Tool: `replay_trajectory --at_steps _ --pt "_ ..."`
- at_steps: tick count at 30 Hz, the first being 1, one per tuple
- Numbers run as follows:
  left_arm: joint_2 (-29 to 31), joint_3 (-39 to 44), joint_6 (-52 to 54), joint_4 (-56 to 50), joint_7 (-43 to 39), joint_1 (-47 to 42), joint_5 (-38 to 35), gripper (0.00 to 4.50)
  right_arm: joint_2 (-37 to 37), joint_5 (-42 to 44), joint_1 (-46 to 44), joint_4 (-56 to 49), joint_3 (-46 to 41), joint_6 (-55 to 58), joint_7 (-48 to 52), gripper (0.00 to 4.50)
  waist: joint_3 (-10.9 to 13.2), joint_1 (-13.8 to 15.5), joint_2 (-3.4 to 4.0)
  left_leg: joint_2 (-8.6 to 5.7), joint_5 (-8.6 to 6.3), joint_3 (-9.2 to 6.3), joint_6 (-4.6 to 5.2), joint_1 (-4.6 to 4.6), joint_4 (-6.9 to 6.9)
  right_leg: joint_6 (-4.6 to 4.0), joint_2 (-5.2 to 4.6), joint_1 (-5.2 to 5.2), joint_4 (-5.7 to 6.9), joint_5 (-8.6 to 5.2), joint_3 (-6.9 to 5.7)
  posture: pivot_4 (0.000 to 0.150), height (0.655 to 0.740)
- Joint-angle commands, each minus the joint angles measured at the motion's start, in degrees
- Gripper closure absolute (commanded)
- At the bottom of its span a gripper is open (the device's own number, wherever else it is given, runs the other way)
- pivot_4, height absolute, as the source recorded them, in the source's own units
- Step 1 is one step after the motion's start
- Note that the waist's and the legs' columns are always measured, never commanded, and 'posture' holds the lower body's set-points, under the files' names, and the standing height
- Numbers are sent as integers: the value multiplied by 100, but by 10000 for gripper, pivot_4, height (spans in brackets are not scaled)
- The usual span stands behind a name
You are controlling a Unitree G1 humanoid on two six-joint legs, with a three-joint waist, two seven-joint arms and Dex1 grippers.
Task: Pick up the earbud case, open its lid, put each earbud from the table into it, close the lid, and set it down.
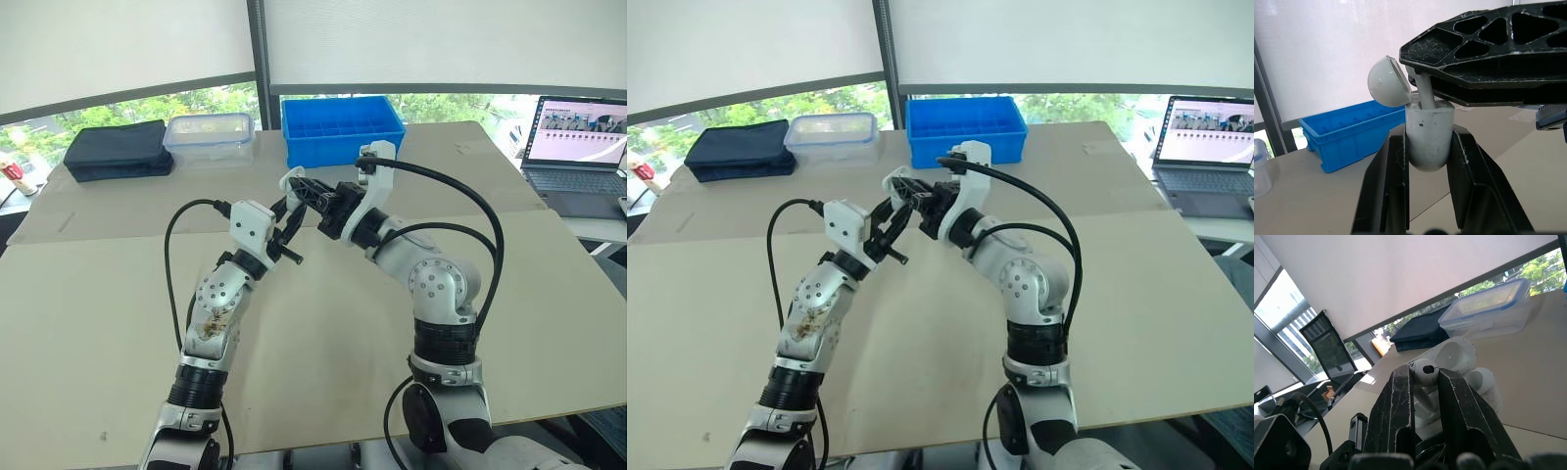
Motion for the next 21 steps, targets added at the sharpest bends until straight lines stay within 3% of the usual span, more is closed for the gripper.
replay_trajectory --at_steps 1,21 --pt "2 9 -186 -250 -8 -154 -40 39496 40 183 32 -73 125 66 29 41473 0 0 0 0 0 0 0 0 0 0 0 0 0 0 0 1500 7400" --pt "10 -59 -151 -280 -33 -209 2 39496 98 164 -1 74 267 -112 -7 41473 0 -1 0 0 0 0 1 0 -1 0 1 0 -1 0 0 1500 7400"
